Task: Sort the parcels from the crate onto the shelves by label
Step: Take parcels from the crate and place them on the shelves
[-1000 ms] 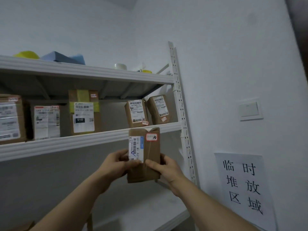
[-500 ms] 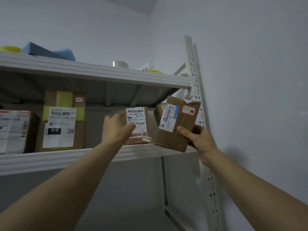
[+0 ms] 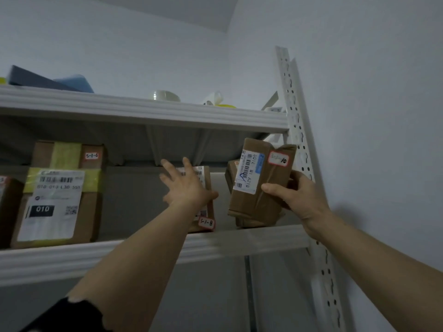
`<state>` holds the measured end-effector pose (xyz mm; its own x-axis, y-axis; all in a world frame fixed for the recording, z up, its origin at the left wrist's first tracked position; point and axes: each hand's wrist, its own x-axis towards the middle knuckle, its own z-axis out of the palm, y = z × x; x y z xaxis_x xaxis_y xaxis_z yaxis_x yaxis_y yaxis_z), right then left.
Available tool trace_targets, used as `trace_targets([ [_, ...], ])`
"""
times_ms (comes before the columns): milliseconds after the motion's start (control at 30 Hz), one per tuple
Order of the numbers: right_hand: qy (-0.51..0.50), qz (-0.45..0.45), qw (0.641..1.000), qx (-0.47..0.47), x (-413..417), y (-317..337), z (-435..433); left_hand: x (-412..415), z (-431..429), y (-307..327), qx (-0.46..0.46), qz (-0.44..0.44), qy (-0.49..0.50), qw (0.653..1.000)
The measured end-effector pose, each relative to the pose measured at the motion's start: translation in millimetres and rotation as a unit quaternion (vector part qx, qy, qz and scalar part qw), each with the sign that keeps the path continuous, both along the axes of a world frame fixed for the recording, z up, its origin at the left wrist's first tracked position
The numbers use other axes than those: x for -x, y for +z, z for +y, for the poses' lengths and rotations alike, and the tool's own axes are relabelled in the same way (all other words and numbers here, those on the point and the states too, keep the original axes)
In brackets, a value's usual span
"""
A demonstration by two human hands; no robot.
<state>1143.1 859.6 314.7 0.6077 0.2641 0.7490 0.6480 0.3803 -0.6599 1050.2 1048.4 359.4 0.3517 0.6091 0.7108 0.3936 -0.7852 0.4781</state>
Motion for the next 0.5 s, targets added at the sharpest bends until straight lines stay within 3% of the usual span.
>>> trace_targets([
  [267,-0.031,-0.043,0.996,0.068,31.4,12.9,50.6,31.4,36.4,1.8,0.050,-0.033,-0.029,0.998],
  [500,-0.064,-0.021,0.990,0.128,44.8,15.7,109.8,69.3,60.4,-1.6,0.072,-0.044,-0.033,0.996],
])
